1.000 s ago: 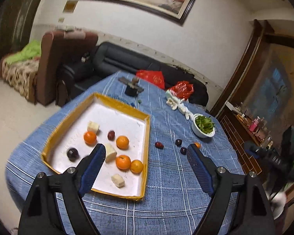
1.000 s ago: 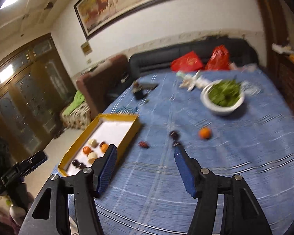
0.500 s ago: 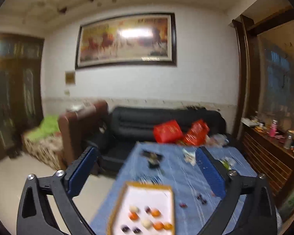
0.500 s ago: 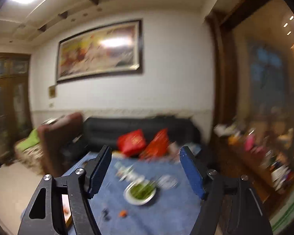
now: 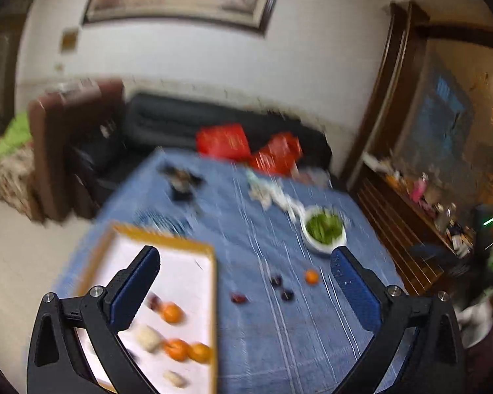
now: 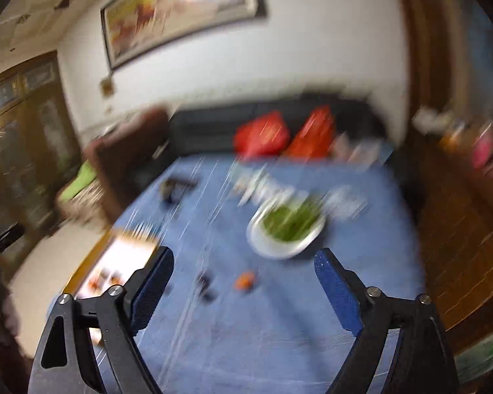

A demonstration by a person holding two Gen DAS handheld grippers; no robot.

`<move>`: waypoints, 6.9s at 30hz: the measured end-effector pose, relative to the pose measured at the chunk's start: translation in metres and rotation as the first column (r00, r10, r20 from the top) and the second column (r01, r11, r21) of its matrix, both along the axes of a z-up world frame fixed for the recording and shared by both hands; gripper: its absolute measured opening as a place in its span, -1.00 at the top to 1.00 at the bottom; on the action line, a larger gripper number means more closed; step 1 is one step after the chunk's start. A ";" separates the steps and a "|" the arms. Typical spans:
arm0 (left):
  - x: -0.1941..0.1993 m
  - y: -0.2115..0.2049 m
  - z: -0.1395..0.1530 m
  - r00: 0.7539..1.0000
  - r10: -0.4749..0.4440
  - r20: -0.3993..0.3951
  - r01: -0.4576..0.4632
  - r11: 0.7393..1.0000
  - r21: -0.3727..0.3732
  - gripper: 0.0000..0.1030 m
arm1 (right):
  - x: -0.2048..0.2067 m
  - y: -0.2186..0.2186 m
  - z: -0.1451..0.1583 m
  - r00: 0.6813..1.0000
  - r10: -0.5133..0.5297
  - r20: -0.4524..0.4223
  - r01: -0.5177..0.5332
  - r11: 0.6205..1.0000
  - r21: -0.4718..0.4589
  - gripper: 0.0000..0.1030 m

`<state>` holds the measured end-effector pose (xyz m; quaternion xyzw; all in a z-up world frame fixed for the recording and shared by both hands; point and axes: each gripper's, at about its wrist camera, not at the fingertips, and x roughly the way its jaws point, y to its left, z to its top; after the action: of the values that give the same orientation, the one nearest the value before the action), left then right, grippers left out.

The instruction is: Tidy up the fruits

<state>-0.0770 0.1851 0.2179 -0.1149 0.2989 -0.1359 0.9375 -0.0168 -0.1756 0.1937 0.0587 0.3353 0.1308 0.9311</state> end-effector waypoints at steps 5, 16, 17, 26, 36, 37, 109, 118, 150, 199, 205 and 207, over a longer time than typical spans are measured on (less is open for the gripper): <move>0.037 -0.037 -0.065 0.991 -0.050 -0.120 0.055 0.998 0.037 -0.58 | 0.056 0.047 -0.135 0.964 0.133 -0.230 -0.096 0.982 0.163 -0.24; 0.083 -0.095 -0.151 0.953 -0.102 -0.287 0.181 0.947 0.264 -0.14 | 0.112 0.092 -0.208 0.956 0.154 -0.251 -0.141 0.988 0.066 -0.17; 0.088 -0.099 -0.157 0.948 -0.105 -0.302 0.190 0.944 0.269 -0.14 | 0.112 0.093 -0.209 0.955 0.159 -0.252 -0.146 0.987 0.068 -0.02; 0.119 -0.109 -0.199 0.911 -0.041 -0.411 0.182 0.933 0.312 -0.14 | 0.112 0.075 -0.204 0.961 0.144 -0.235 -0.117 0.985 0.125 0.39; 0.105 -0.116 -0.200 0.890 -0.102 -0.445 0.230 0.942 0.243 0.66 | 0.112 0.066 -0.208 0.953 0.144 -0.266 -0.103 0.981 0.162 0.39; 0.104 -0.116 -0.198 0.891 -0.107 -0.441 0.230 0.944 0.235 0.66 | 0.112 0.067 -0.207 0.954 0.146 -0.264 -0.105 0.981 0.163 0.39; -0.021 0.090 -0.129 0.950 0.228 -0.212 -0.253 0.963 -0.096 -0.46 | 0.069 0.135 -0.160 0.936 0.273 -0.223 -0.205 0.937 0.284 -0.45; -0.008 0.010 -0.133 0.967 0.077 -0.242 -0.083 0.996 -0.015 -0.46 | 0.095 0.026 -0.180 0.967 -0.030 -0.254 0.079 0.980 0.184 -0.39; 0.145 -0.176 -0.194 0.952 -0.099 -0.289 0.187 0.937 0.296 -0.49 | 0.115 0.005 -0.182 0.981 -0.043 -0.188 0.088 0.967 0.239 0.31; -0.014 0.136 -0.159 0.891 0.381 -0.245 -0.400 0.916 -0.030 -0.27 | 0.071 0.261 -0.170 0.871 0.433 -0.234 -0.393 0.897 0.201 0.26; -0.018 0.137 -0.155 0.899 0.371 -0.231 -0.389 0.921 -0.033 -0.40 | 0.081 0.273 -0.171 0.894 0.395 -0.212 -0.368 0.917 0.157 -0.15; -0.018 0.137 -0.155 0.899 0.372 -0.233 -0.390 0.920 -0.035 -0.41 | 0.077 0.267 -0.165 0.901 0.384 -0.202 -0.362 0.922 0.138 -0.15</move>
<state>-0.0954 0.3221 0.0625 -0.2235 0.3675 0.0517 0.9013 0.0602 0.0915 0.0282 0.0527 0.4370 0.3155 0.8407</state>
